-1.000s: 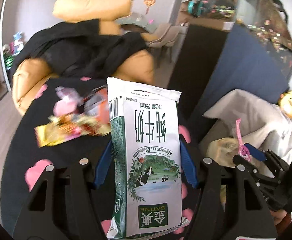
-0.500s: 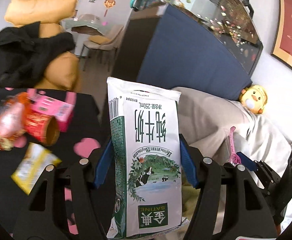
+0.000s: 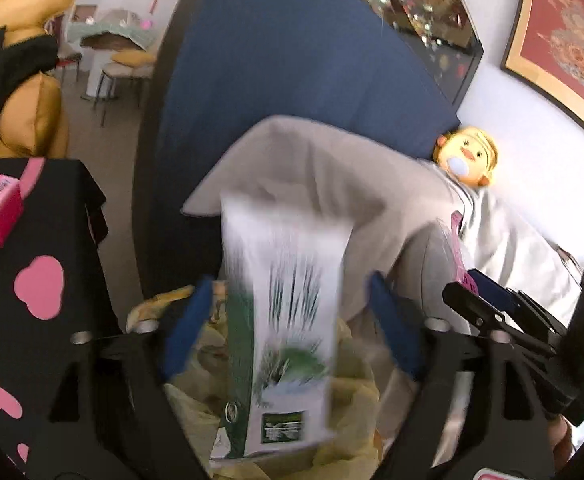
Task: Collect trash
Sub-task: 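Carry the milk carton and lollipop to the yellow bag and release both, then reach the left tool into the snack pile and grasp a wrapper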
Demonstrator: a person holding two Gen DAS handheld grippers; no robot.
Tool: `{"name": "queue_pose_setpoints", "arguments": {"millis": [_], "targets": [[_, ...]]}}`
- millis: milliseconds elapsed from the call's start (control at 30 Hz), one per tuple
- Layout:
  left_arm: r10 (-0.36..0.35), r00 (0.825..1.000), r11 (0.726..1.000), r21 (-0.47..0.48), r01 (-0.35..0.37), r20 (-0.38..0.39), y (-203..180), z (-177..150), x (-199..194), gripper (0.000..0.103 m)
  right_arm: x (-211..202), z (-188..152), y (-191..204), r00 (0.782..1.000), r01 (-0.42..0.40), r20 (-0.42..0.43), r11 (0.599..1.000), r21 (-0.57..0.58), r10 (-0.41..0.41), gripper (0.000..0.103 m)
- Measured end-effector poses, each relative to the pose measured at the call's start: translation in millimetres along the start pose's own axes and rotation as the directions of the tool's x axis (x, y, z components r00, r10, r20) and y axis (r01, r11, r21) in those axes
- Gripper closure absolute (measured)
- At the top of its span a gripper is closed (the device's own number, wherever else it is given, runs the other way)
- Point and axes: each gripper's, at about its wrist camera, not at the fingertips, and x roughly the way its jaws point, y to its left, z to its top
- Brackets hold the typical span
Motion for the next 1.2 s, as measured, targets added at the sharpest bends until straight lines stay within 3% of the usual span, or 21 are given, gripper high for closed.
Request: {"name": "queue_pose_setpoints", "arguments": {"millis": [67,267,500,600,667,967,1200], "targets": [[0.029,1.0,0.999,-0.021,-0.029,-0.005,8,-2,-3,0.011,6,-4,0,1.0,-0.021,-0.016,1.0,0.01,0.021,0.054],[0.123,0.992,0.992,-0.028,-0.124,-0.023,34,-8,-34,0.011,19,-17,27,0.991,-0.128,-0.046,0.992,0.011,0.129,0.054],[0.228,0.973,0.973,-0.023,-0.229,-0.045,73,-30,-79,0.01,50,-37,84,0.964,-0.231,-0.146,0.972,-0.042,0.222,0.054],[0.258,0.965,0.965,-0.042,-0.26,-0.053,92,-38,-99,0.01,66,-44,93,0.939,-0.292,-0.198,0.956,-0.024,0.282,0.05],[0.273,0.961,0.959,-0.065,-0.276,-0.049,105,-42,-111,0.01,71,-48,98,0.936,-0.284,-0.225,0.959,-0.027,0.271,0.038],[0.381,0.924,0.915,-0.134,-0.381,-0.03,157,-58,-160,0.01,56,-40,115,0.939,-0.294,-0.21,0.953,-0.073,0.273,0.038],[0.448,0.892,0.864,-0.226,-0.451,-0.068,203,-75,-195,0.01,38,-27,160,0.938,-0.321,-0.197,0.931,-0.174,0.286,0.038]]}}
